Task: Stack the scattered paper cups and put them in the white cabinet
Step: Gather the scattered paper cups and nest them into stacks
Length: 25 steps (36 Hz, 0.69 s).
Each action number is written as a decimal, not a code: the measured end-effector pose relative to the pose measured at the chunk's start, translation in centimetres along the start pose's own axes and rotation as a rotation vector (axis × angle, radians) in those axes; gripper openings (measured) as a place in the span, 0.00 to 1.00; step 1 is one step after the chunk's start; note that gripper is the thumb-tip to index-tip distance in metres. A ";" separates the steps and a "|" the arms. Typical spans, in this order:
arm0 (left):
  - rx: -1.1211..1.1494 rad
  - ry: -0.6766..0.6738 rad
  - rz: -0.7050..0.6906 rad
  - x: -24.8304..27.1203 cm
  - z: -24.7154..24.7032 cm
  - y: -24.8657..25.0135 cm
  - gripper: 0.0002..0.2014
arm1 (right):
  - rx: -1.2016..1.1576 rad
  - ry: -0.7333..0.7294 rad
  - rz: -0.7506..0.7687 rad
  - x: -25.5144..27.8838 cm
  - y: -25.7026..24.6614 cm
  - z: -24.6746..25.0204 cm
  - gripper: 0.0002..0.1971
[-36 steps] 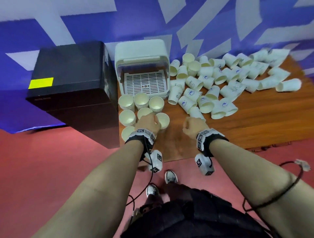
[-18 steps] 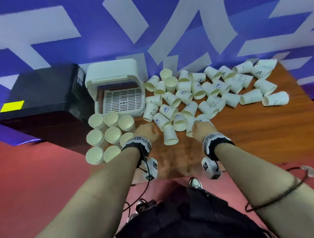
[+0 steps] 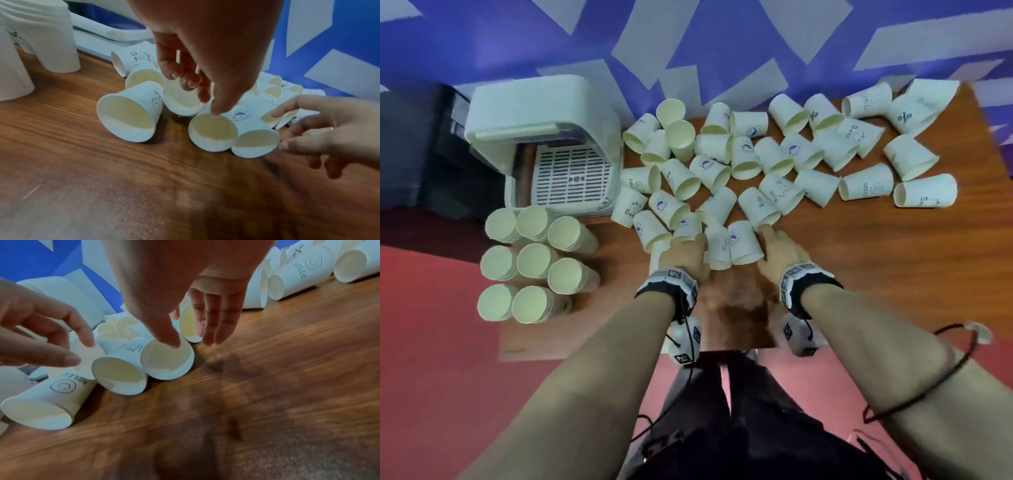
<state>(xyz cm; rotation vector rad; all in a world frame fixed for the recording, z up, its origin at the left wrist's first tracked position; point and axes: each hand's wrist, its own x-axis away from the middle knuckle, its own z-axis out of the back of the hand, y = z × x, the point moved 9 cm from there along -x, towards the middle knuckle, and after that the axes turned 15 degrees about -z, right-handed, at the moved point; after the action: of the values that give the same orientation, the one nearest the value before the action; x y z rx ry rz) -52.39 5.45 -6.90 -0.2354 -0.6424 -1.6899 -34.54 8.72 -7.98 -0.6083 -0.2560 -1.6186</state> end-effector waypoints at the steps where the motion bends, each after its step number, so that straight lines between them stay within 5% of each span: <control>1: -0.017 -0.021 -0.002 -0.3 -0.3 0.2 0.22 | -0.009 -0.003 -0.001 -0.2 0.1 -0.4 0.26; 14: -0.083 0.038 0.072 -2.4 -1.4 -0.1 0.22 | 0.023 -0.011 -0.122 -2.6 1.3 -2.7 0.15; 25: -0.106 0.042 0.051 -1.5 1.3 -0.6 0.14 | 0.000 0.066 -0.090 -2.4 0.6 1.8 0.11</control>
<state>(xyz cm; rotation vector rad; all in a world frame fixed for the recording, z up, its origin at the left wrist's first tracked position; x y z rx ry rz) -52.85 7.42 -6.73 -0.2886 -0.5116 -1.6771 -33.47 11.62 -7.82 -0.5494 -0.2375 -1.7223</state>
